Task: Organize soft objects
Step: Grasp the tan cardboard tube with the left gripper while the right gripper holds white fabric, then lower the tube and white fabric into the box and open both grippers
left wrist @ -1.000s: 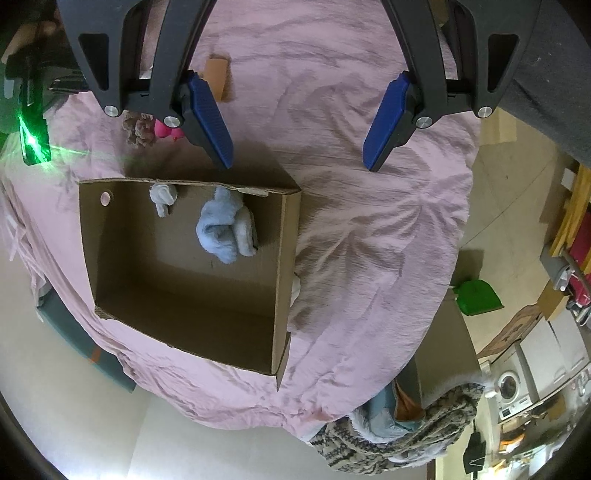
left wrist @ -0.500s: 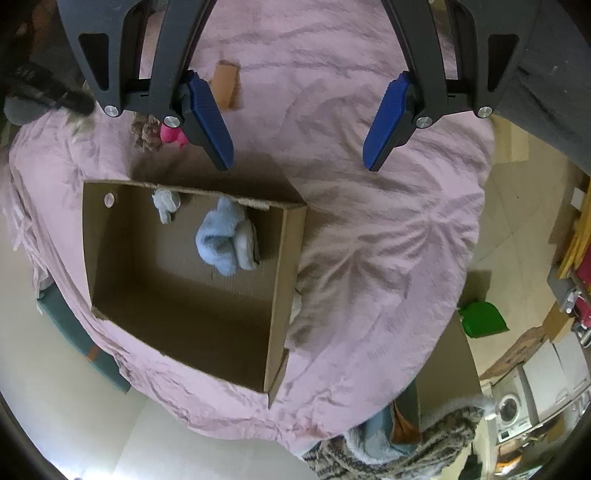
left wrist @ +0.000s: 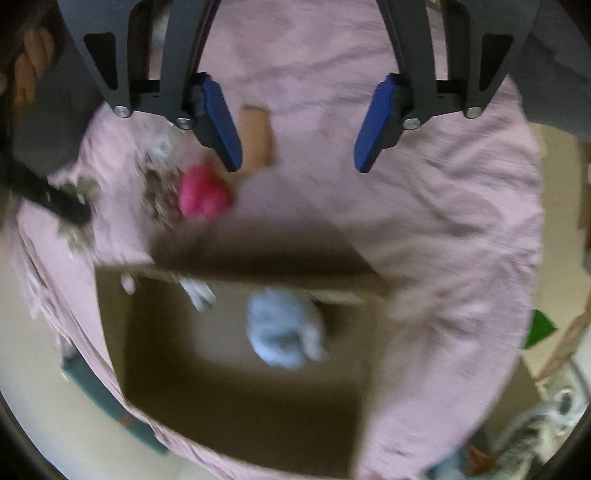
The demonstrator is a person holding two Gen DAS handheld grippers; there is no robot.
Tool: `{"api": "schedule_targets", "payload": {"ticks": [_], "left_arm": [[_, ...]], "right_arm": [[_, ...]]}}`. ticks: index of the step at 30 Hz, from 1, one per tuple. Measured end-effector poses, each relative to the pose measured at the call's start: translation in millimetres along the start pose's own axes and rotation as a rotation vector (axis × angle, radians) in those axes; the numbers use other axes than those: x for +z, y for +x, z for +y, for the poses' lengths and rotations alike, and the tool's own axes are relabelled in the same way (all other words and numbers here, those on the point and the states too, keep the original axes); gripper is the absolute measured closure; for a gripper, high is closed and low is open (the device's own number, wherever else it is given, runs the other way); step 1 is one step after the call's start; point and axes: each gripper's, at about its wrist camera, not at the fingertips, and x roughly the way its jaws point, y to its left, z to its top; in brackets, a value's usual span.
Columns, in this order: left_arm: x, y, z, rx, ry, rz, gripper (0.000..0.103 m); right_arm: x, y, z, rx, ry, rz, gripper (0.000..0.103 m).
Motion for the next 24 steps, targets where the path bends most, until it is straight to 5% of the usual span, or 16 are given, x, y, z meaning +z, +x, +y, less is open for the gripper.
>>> {"api": "schedule_targets", "payload": {"ticks": [10, 16, 24], "left_arm": [[-12.7, 45.7, -20.5, -0.060, 0.029, 0.151, 0.065], [-11.9, 49.2, -18.5, -0.086, 0.011, 0.160, 0.093], [-19.4, 28.2, -8.6, -0.052, 0.008, 0.127, 0.094]], "right_arm": [[0.9, 5.4, -6.4, 0.020, 0.037, -0.001, 0.084], [0.1, 8.3, -6.4, 0.019, 0.038, 0.012, 0.084], [0.3, 9.9, -5.8, 0.017, 0.034, 0.018, 0.084]]}}
